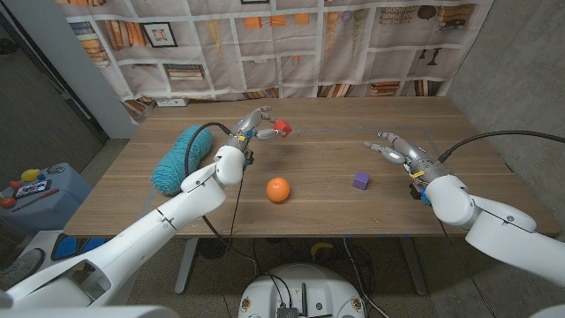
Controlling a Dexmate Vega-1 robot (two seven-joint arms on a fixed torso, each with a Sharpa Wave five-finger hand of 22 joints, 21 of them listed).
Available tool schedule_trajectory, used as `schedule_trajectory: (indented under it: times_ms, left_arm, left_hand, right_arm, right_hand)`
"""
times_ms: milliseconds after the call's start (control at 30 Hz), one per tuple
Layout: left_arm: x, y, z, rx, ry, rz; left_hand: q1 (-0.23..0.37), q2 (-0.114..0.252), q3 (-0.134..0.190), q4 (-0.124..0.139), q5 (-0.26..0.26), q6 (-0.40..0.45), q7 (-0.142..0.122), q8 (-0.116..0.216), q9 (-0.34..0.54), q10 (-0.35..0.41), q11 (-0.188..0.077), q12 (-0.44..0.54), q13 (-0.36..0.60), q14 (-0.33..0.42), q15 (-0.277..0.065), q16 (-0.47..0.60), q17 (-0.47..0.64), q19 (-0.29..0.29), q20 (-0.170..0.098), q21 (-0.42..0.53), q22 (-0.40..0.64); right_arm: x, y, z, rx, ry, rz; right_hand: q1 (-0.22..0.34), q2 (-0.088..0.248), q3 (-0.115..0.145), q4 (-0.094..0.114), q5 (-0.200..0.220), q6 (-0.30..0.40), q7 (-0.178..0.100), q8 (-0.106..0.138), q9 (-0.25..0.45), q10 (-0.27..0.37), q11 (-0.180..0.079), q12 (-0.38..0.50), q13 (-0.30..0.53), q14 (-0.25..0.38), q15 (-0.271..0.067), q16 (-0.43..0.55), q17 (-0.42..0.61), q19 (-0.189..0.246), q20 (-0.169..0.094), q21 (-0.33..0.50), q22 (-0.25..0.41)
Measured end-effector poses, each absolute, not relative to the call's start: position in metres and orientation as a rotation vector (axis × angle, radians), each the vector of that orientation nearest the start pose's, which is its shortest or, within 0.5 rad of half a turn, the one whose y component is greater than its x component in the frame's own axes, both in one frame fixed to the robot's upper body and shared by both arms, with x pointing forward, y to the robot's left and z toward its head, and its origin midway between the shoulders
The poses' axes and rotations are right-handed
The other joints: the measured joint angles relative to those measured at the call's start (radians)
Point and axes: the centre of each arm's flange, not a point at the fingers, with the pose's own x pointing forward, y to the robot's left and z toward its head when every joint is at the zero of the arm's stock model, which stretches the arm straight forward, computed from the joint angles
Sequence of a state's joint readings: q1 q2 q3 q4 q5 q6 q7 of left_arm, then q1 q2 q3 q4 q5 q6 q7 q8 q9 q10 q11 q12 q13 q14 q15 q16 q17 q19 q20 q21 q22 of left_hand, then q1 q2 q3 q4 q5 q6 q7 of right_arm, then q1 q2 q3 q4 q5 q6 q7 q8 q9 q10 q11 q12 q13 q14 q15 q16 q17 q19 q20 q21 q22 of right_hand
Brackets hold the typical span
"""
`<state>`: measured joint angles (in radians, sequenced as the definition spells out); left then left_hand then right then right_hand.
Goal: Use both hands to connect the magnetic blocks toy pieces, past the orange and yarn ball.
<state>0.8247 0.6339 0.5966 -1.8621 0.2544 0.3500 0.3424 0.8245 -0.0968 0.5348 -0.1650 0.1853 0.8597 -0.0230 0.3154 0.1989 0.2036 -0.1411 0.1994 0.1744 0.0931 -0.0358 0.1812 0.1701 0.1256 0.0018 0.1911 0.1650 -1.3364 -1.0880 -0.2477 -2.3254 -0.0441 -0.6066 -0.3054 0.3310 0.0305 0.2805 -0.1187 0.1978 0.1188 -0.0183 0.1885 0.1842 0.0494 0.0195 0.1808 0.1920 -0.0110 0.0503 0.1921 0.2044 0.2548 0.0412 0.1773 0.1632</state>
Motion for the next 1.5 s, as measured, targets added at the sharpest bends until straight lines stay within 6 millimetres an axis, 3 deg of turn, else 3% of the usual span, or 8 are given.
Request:
schedule_trajectory:
  times_ms: [300,533,600,667,967,1500]
  left_arm:
    - [0.585,0.184,0.025,0.819,-0.724,0.122]
    - [0.586,0.183,0.025,0.759,-0.754,0.087]
    - [0.593,0.189,0.021,0.752,-0.739,0.094]
    - [0.591,0.187,0.022,0.738,-0.749,0.079]
    - [0.603,0.192,0.024,0.694,-0.743,0.060]
    - [0.612,0.192,0.026,0.643,-0.749,0.025]
  left_hand:
    - [0.000,0.000,-0.005,0.003,0.004,0.000,0.000,0.000,0.000,0.000,0.000,0.000,0.000,0.000,0.000,0.000,0.000,0.000,0.000,0.000,0.000]
    - [0.000,0.000,-0.005,0.003,0.004,0.000,0.000,-0.003,0.000,0.000,0.000,0.000,0.000,0.000,0.000,0.000,0.000,0.004,0.004,0.000,0.000]
    - [0.000,0.000,-0.005,0.003,0.004,0.000,0.000,-0.003,0.000,0.000,0.000,0.000,0.000,0.000,0.000,0.000,0.000,0.004,0.004,0.000,0.000]
    - [0.000,0.000,-0.007,0.002,0.004,0.000,0.000,-0.003,0.000,0.000,0.000,0.000,0.000,0.000,0.000,0.000,0.000,0.004,0.004,0.000,0.000]
    - [0.010,0.011,-0.013,0.003,0.007,0.000,0.000,-0.014,-0.001,0.000,0.000,-0.002,0.000,0.000,0.000,0.000,0.000,0.004,0.004,0.000,0.000]
    - [0.007,0.020,-0.016,0.000,0.008,0.000,0.000,-0.023,-0.002,0.000,0.000,-0.004,0.000,-0.004,-0.004,0.001,-0.003,0.004,0.004,0.000,0.005]
  right_arm:
    - [0.471,-0.268,-0.038,-1.163,-0.307,-0.120]
    - [0.466,-0.248,-0.030,-1.213,-0.297,-0.088]
    - [0.468,-0.255,-0.035,-1.239,-0.222,-0.107]
    - [0.466,-0.246,-0.031,-1.246,-0.242,-0.091]
    - [0.463,-0.243,-0.032,-1.305,-0.136,-0.091]
    - [0.466,-0.217,-0.036,-1.406,-0.065,-0.044]
  right_hand:
    - [0.065,-0.010,0.024,-0.041,0.000,-0.019,-0.005,0.000,0.005,-0.033,0.014,0.000,0.001,-0.023,0.023,0.000,0.000,-0.015,0.015,0.000,0.000]
    - [0.112,-0.023,0.037,-0.054,0.000,-0.043,0.007,0.005,0.009,-0.068,0.029,0.000,0.001,-0.046,0.046,0.000,0.000,-0.032,0.032,0.000,0.000]
    - [0.120,-0.025,0.041,-0.058,0.000,-0.057,0.008,0.005,0.012,-0.077,0.038,0.000,0.001,-0.054,0.054,0.000,0.001,-0.036,0.036,0.000,0.000]
    - [0.135,-0.031,0.046,-0.063,0.000,-0.061,0.011,0.005,0.014,-0.083,0.042,0.000,0.003,-0.057,0.062,0.000,0.003,-0.040,0.039,0.000,0.000]
    - [0.168,-0.053,0.053,-0.068,0.007,-0.095,0.010,0.005,0.018,-0.117,0.056,0.000,0.006,-0.072,0.080,0.000,0.003,-0.060,0.045,0.000,0.002]
    - [0.209,-0.072,0.062,-0.065,0.007,-0.112,-0.005,0.012,0.028,-0.139,0.060,0.000,0.011,-0.080,0.088,0.000,0.007,-0.059,0.059,0.000,0.002]
